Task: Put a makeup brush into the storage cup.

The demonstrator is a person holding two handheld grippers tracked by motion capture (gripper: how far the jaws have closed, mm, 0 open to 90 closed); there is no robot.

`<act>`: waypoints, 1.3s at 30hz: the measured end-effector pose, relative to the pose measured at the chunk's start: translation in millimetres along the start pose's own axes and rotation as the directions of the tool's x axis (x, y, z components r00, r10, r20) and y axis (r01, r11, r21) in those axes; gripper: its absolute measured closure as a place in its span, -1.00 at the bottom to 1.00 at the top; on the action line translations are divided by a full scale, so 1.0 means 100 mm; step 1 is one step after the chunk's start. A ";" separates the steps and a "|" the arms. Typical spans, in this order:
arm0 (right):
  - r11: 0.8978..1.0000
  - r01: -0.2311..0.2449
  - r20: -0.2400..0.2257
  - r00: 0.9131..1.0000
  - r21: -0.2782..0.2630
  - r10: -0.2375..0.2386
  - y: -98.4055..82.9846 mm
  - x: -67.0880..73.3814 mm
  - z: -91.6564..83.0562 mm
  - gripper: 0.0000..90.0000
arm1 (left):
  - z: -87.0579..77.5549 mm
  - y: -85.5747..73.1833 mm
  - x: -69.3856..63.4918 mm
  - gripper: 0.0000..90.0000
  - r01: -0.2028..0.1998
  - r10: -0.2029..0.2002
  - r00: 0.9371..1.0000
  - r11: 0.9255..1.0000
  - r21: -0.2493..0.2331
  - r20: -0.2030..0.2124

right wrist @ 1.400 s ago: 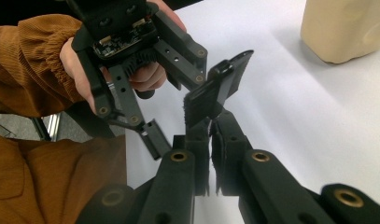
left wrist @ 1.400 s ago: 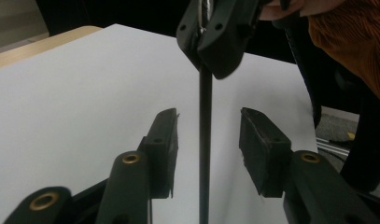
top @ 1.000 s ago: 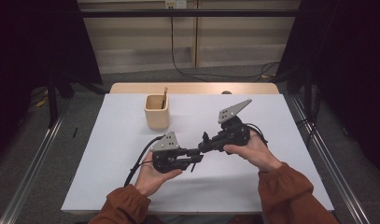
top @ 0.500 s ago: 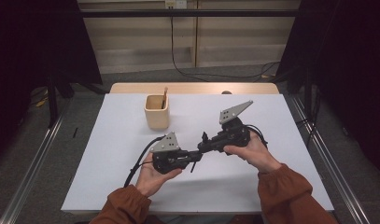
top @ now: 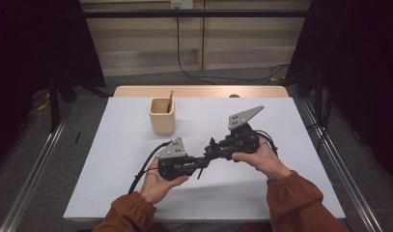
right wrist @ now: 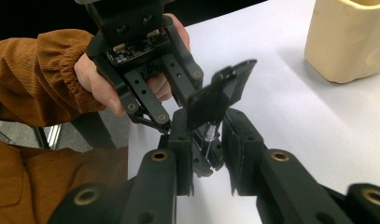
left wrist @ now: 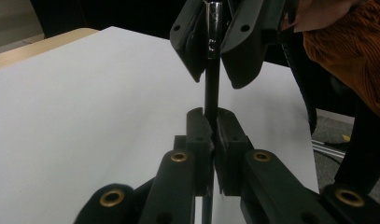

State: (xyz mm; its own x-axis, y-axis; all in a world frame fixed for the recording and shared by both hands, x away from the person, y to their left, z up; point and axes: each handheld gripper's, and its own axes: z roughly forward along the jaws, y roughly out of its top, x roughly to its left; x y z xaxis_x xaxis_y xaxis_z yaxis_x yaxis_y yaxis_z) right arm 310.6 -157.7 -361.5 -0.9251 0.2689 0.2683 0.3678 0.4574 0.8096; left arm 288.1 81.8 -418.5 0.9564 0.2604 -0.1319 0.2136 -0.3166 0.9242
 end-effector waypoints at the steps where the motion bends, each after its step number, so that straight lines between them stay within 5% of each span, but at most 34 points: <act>1: 1.000 0.001 0.000 1.000 -0.004 -0.001 0.00 0.00 0.00 0.56 | 0.00 0.00 0.01 0.91 -0.003 0.003 1.000 1.000 -0.001 0.000; 15: 0.998 0.003 0.060 0.998 -0.063 0.000 -0.05 0.02 -0.02 -0.26 | -0.06 0.02 0.04 0.91 0.016 -0.017 1.000 0.999 -0.030 -0.022; 27: 0.994 0.017 0.105 0.994 -0.110 -0.005 -0.09 0.04 -0.02 -0.74 | -0.14 0.01 0.08 0.90 0.027 -0.029 0.999 0.999 -0.036 -0.046; 39: 0.983 0.016 0.131 0.991 -0.182 0.008 -0.14 0.04 -0.10 -0.90 | -0.23 0.01 0.11 0.90 0.042 -0.045 0.997 0.998 -0.053 -0.063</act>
State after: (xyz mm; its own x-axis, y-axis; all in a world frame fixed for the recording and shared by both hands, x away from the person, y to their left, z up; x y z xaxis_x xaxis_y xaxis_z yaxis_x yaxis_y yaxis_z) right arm 300.5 -171.5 -366.8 -0.9017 0.3810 0.2044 0.3298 0.3001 0.8951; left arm 294.7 105.1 -410.4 0.9316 0.3309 -0.1506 0.2424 -0.2565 0.9357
